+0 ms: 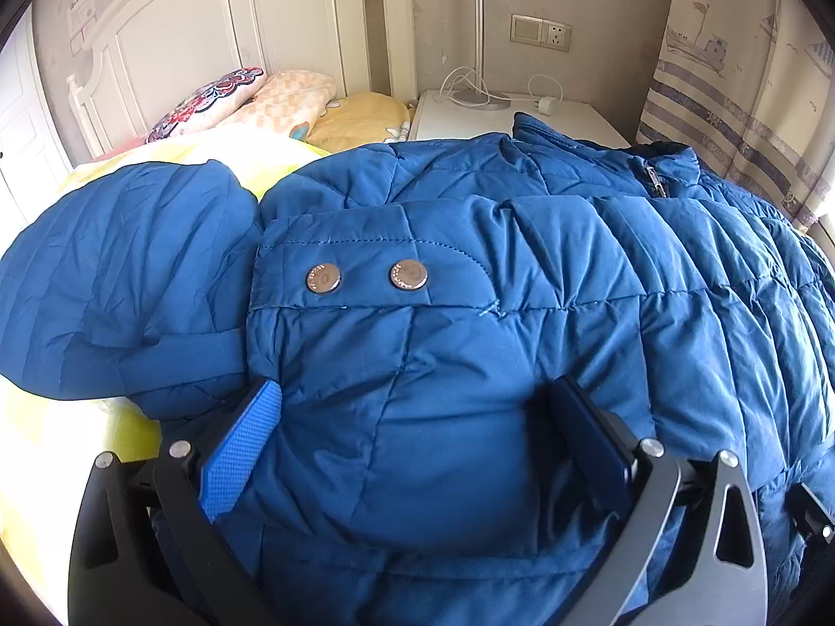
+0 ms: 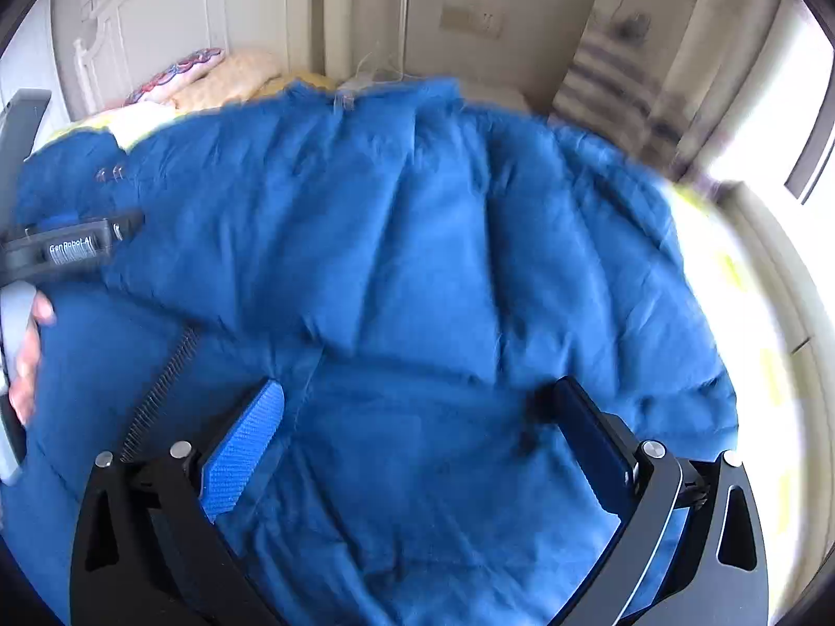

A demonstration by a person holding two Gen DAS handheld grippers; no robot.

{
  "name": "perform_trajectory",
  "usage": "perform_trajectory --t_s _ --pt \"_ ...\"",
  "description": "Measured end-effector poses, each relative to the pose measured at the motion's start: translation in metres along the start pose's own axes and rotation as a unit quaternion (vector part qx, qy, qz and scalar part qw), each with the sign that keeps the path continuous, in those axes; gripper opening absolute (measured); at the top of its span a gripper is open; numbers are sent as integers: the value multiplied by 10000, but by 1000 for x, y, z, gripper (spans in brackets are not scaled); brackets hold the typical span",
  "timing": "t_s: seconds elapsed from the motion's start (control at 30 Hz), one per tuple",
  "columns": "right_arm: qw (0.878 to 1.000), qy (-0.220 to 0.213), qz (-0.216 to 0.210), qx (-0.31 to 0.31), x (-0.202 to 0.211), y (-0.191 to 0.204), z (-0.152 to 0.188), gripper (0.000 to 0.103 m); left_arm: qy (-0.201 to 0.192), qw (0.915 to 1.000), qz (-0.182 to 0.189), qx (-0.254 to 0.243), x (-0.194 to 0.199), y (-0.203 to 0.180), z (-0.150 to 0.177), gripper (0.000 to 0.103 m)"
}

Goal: Fold large clothes

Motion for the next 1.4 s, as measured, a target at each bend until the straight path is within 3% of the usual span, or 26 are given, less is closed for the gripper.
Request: perform_trajectory --t_s 0.17,0.27,0.33,0.4,0.47,0.53,0.57,0.63,0.7,0.8,0.9,0.93,0.97,1.0,1.03,1.07,1.1,1.2,1.27,1.33,1.4 --pt "9998 -2 179 83 2 2 2 98 25 9999 -91 -70 0 -1 -1 101" --pt "9999 30 106 23 1 4 2 99 122 9994 45 -320 12 -2 6 99" --pt "9999 42 118 31 3 5 4 99 -156 9981 588 -7 41 11 7 98" --pt "9999 45 122 36 -1 0 1 99 -734 9893 926 851 78 60 4 98" --pt "9999 55 91 8 -1 0 2 99 -1136 9700 1039 1882 101 126 7 98" --pt "9999 58 85 -1 -2 0 1 99 -1248 9350 1072 3143 110 210 26 96" --pt "9999 54 88 9 -1 0 1 99 -1286 9112 1030 3776 111 257 40 94" --pt "9999 51 93 15 -1 0 1 99 -1307 8810 787 4478 109 321 61 86" --pt "9999 45 106 24 0 -1 1 99 -1291 8590 570 4922 103 373 75 82" --pt "9999 46 101 22 0 -1 1 99 -1207 8432 447 5220 83 423 79 69" --pt "9999 49 94 17 0 -1 2 99 -1256 8461 453 5161 67 444 66 67" --pt "9999 48 98 19 -1 -1 1 99 -1278 8460 450 5157 63 447 62 61" --pt "9999 48 97 18 -1 -1 1 99 -1307 8412 523 5221 58 451 58 35" --pt "9999 48 97 17 -1 -1 1 99 -1301 8346 539 5326 57 451 60 20" --pt "9999 48 99 18 -1 -1 1 99 -1457 8164 649 5550 59 452 60 14" --pt "10000 42 81 20 -1 -1 1 99 -1654 8097 637 5594 67 451 57 10" --pt "10000 31 81 19 0 -1 1 99 -1780 8131 582 5512 74 448 51 9" --pt "9999 -104 16 3 5 1 -1 99 -2280 8566 572 4594 114 392 3 7" --pt "9988 -454 -151 -124 18 1 -7 98 -2499 8865 959 3775 143 321 -37 6" --pt "9950 -877 -377 -293 35 0 -14 98 -2556 9102 1311 2984 160 253 -65 6" --pt "9914 -1152 -310 -535 45 -10 -17 98 -2534 9300 1642 2094 171 172 -84 6"
Point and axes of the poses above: each gripper's, at about its wrist camera, not at the fingertips, and x roughly against the way its jaws point, y to its left, z to its underside, the point moved 10 cm from there along -x, roughly the way its jaws point, and after that the axes turned 3 degrees about -x, right-handed, at the moved point
